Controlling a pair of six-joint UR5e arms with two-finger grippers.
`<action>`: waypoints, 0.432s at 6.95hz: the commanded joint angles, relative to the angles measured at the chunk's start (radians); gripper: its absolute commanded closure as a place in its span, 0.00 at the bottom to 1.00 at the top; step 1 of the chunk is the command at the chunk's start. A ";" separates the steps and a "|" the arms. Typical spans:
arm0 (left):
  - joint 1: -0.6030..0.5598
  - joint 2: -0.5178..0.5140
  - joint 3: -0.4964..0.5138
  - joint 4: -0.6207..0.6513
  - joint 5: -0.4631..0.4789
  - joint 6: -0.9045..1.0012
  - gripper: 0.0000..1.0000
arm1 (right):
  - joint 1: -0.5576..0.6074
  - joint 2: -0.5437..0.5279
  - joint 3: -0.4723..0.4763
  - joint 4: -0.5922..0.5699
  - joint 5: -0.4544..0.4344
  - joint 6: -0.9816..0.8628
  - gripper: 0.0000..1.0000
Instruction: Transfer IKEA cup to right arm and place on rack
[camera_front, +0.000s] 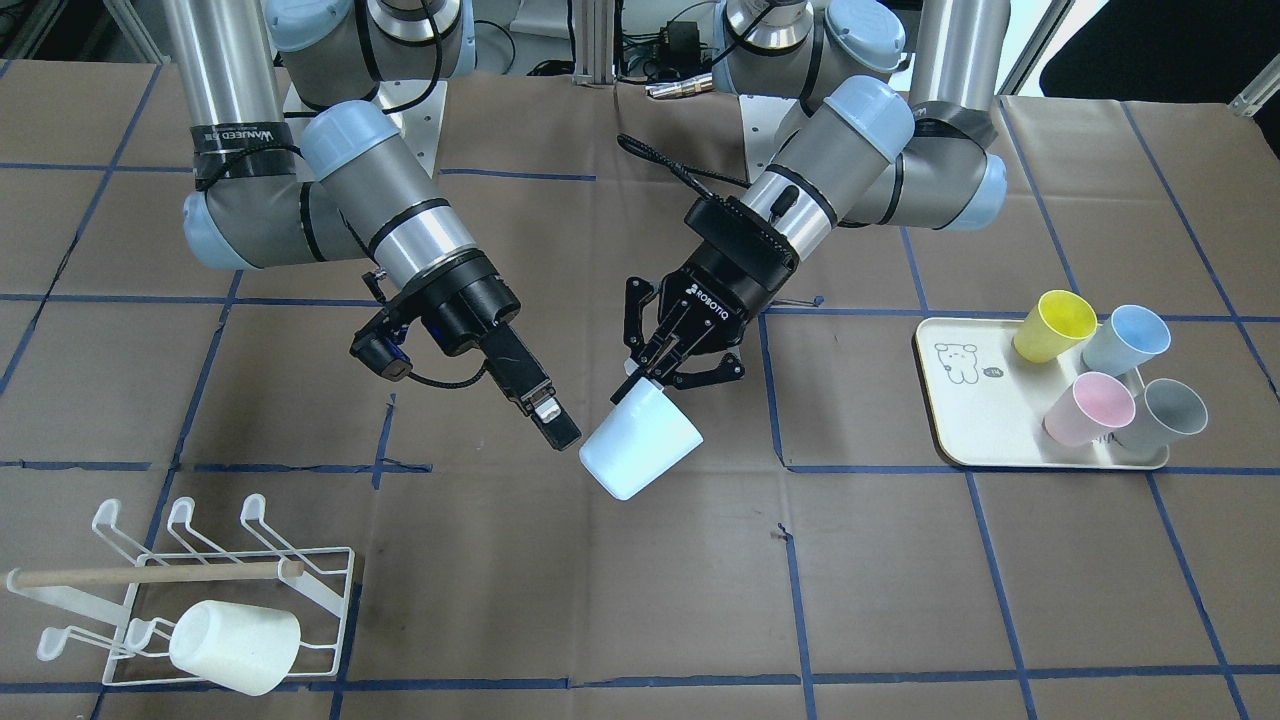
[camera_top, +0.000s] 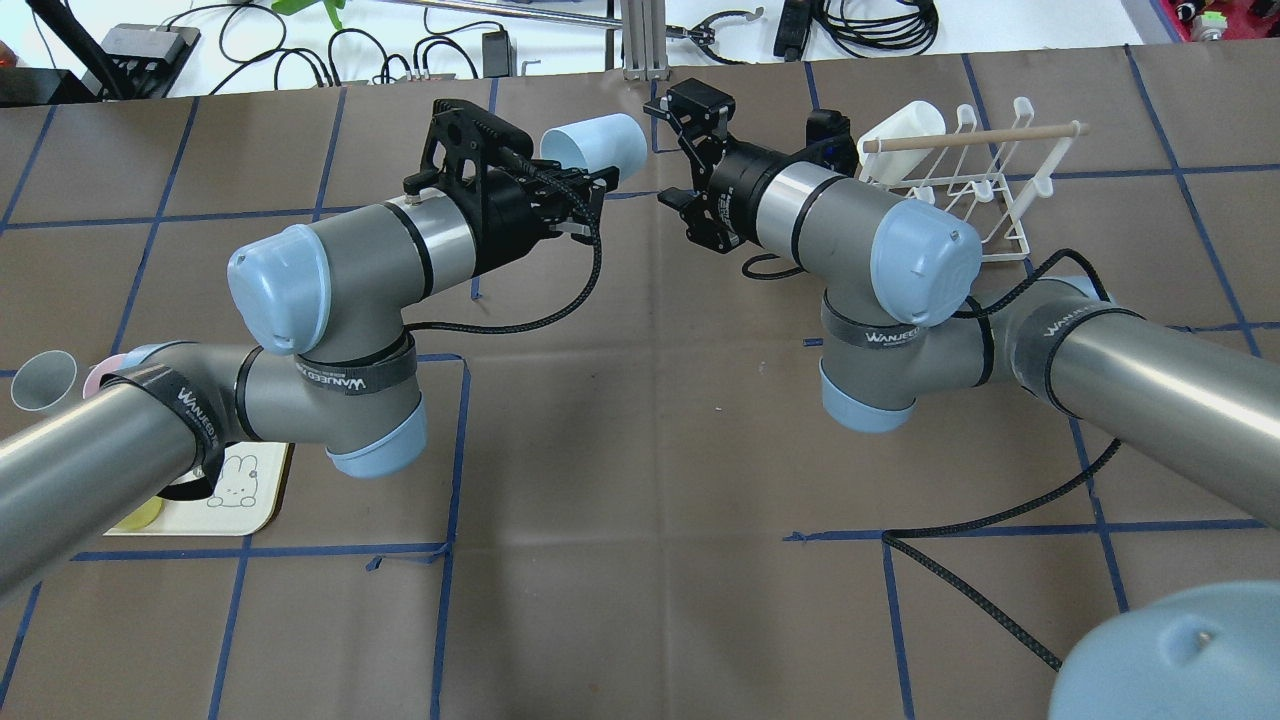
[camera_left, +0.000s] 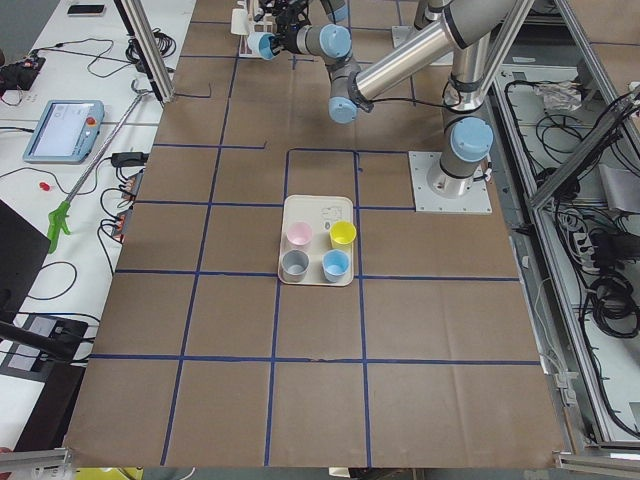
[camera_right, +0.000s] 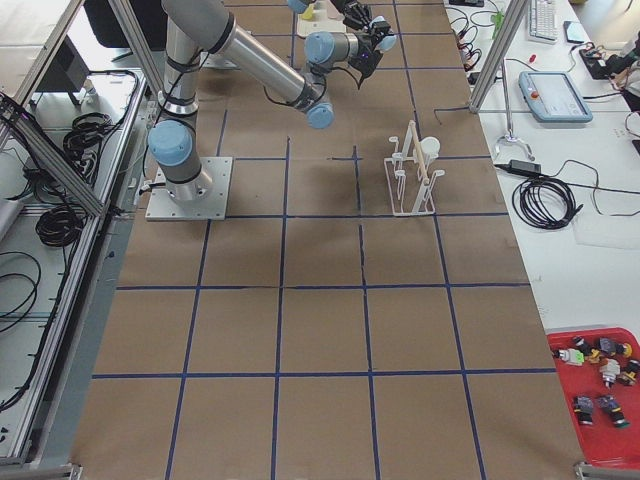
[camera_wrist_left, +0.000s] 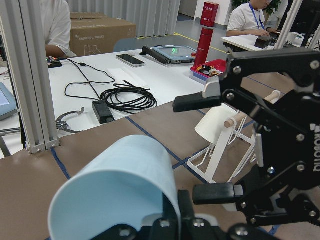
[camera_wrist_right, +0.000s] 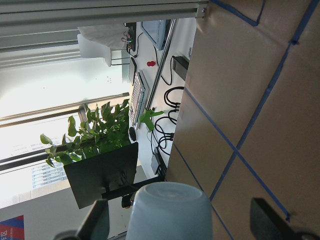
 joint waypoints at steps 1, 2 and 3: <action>0.000 0.000 0.000 0.002 -0.001 -0.001 0.99 | 0.015 0.007 -0.005 0.016 0.001 0.006 0.01; -0.002 0.000 0.000 0.002 -0.001 -0.001 0.99 | 0.019 0.007 -0.013 0.019 0.001 0.009 0.01; -0.003 -0.003 0.000 0.002 -0.001 -0.003 0.99 | 0.024 0.010 -0.024 0.024 0.001 0.013 0.01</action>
